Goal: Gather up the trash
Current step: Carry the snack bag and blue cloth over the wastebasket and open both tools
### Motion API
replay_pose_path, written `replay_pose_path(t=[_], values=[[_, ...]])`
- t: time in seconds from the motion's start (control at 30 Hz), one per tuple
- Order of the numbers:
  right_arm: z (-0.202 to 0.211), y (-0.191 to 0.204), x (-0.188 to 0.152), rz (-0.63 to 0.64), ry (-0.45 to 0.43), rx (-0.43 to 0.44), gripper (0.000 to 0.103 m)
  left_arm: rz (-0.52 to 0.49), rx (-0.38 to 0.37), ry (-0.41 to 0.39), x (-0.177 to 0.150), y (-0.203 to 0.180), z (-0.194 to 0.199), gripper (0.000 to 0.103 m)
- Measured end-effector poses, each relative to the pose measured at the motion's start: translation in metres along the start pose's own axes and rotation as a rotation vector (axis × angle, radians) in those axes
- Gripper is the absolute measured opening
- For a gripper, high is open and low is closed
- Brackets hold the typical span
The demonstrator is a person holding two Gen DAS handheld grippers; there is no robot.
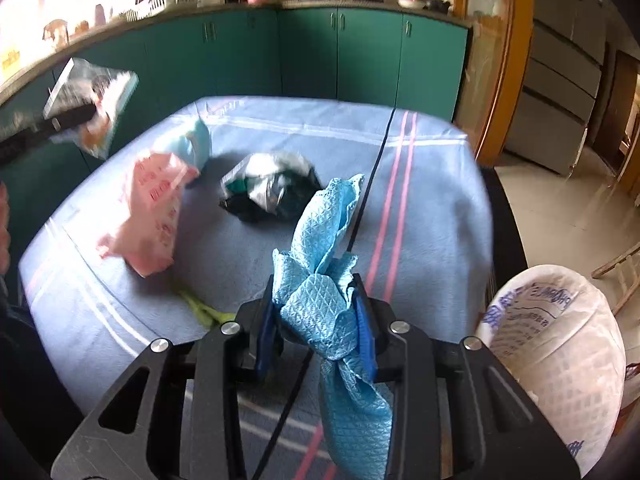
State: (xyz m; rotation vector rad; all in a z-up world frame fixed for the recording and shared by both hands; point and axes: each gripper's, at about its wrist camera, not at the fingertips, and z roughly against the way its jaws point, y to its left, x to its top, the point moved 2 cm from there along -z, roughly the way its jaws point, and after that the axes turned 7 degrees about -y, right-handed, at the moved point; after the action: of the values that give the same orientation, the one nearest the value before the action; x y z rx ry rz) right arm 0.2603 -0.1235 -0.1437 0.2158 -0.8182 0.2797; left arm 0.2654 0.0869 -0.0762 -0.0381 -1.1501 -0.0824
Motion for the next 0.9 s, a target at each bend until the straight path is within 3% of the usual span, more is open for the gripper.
replay_pose_path(t=[0.2,0.53,0.9], values=[[0.03,-0.024,0.004,-0.091,-0.095,-0.009,0.035,-0.075,-0.013,-0.013,-0.006,-0.024,0.006,0.05],[0.036,-0.044,-0.004,-0.147,-0.085,-0.047,0.035,-0.139,-0.055,-0.006,-0.014,-0.06,0.008,0.05],[0.07,-0.086,-0.011,-0.252,-0.168,-0.151,0.035,-0.167,-0.217,-0.022,-0.008,-0.121,0.013,0.05]])
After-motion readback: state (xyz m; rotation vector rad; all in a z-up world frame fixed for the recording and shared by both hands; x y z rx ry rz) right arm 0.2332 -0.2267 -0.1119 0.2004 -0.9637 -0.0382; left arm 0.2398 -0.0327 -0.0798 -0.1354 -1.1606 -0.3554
